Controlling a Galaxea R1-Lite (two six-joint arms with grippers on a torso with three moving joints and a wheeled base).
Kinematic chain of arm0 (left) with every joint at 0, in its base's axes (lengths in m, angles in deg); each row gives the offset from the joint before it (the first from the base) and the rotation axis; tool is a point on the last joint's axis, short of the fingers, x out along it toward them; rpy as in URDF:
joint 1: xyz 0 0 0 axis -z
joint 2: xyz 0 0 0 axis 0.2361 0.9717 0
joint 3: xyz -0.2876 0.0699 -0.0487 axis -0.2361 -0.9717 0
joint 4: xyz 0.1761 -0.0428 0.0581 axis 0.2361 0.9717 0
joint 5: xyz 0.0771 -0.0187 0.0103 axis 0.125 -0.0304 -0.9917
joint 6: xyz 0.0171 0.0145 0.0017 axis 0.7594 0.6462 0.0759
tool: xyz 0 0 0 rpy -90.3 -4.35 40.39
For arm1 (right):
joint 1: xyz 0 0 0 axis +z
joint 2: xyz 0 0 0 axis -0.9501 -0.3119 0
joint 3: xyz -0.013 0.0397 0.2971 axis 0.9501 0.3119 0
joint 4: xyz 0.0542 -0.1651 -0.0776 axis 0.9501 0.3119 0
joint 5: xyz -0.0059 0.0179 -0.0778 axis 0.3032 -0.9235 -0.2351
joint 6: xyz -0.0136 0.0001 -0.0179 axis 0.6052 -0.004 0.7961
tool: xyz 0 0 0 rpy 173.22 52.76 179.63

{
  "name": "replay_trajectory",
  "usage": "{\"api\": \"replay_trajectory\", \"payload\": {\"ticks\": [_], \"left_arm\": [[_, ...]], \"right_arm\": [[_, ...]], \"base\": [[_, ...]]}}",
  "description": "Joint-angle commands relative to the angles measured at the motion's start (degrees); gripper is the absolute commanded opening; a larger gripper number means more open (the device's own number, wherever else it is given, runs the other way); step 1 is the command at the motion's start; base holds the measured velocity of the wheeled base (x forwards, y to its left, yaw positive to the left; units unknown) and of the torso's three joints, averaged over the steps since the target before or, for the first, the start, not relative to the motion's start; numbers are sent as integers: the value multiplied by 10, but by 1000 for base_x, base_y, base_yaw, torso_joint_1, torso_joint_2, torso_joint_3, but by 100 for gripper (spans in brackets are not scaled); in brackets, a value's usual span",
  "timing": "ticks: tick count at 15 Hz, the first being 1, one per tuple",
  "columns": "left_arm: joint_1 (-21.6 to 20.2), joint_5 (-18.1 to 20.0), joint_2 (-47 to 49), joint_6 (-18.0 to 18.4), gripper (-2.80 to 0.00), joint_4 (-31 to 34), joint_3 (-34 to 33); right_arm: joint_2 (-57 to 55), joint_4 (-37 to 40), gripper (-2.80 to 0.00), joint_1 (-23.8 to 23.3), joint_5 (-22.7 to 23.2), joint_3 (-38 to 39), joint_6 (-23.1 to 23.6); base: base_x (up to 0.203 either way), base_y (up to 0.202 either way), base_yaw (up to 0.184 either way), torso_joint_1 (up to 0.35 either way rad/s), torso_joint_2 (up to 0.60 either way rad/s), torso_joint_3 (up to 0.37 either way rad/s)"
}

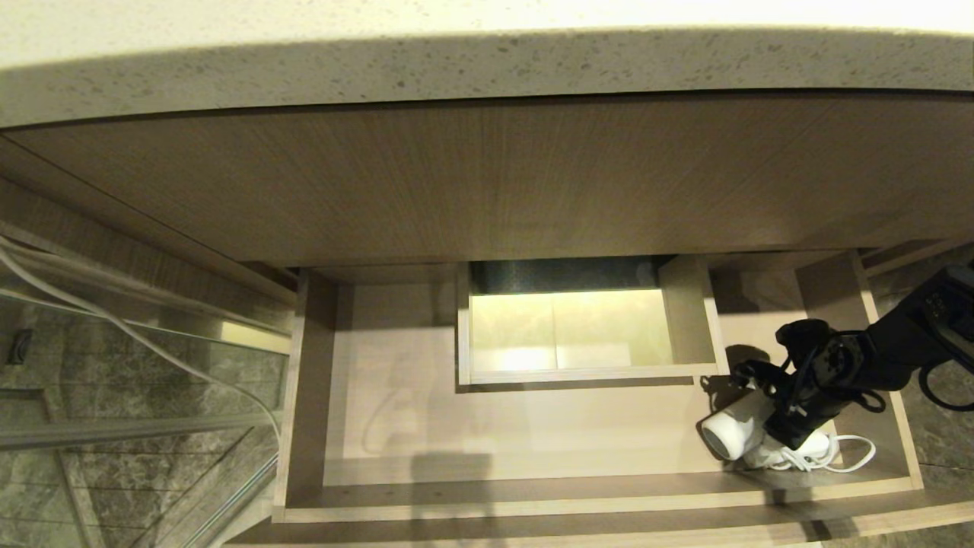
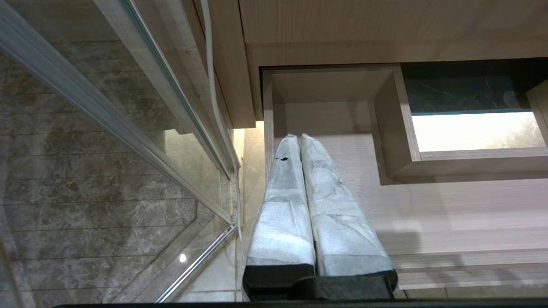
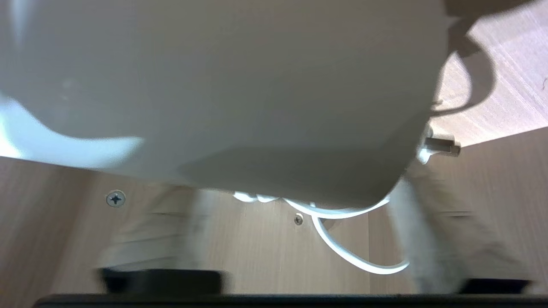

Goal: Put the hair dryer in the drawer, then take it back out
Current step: Take the hairdryer out

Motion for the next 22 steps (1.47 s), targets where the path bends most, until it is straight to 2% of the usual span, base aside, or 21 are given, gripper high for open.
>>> {"api": "replay_trajectory", "payload": {"ticks": [1,22], "left_arm": [[0,0,0,0,-280,-1,-23],[0,0,0,0,-280,-1,-23]], "right_arm": [[0,-1,-280,0,-1,-1,3],[70,4,-280,7,1,-30,9]], "base": [[0,0,0,0,0,0],[0,0,0,0,0,0]]}}
